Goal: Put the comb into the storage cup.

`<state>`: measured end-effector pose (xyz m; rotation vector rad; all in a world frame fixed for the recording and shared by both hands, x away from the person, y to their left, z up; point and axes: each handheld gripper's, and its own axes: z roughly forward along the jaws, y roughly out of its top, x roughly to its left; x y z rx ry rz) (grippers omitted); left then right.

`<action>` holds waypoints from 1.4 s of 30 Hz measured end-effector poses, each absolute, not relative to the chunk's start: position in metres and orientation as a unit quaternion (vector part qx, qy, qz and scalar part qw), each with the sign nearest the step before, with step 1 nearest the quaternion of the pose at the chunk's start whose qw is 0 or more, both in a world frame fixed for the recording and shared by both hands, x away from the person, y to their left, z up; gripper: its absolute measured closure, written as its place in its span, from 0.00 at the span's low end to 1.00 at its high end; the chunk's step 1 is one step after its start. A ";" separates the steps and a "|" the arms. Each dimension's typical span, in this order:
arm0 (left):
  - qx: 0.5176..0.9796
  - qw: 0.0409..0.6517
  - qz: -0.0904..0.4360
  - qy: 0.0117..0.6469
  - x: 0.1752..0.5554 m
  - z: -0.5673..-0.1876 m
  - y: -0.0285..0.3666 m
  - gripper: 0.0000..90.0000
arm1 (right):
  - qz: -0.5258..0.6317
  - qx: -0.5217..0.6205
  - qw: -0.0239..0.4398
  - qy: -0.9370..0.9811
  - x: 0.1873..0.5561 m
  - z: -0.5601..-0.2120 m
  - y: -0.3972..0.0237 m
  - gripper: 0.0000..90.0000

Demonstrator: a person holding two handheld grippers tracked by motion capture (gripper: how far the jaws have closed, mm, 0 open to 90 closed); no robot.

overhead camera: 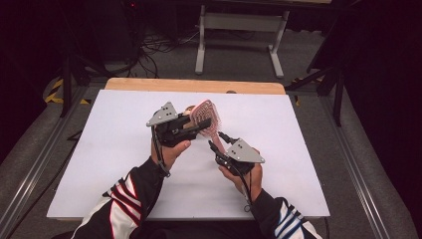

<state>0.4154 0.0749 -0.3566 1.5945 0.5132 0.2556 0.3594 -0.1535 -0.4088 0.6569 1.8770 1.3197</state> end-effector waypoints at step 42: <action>0.696 0.654 0.170 0.244 0.416 -0.338 0.123 0.71 | 0.513 0.267 0.394 0.715 0.332 -0.424 -0.249 0.16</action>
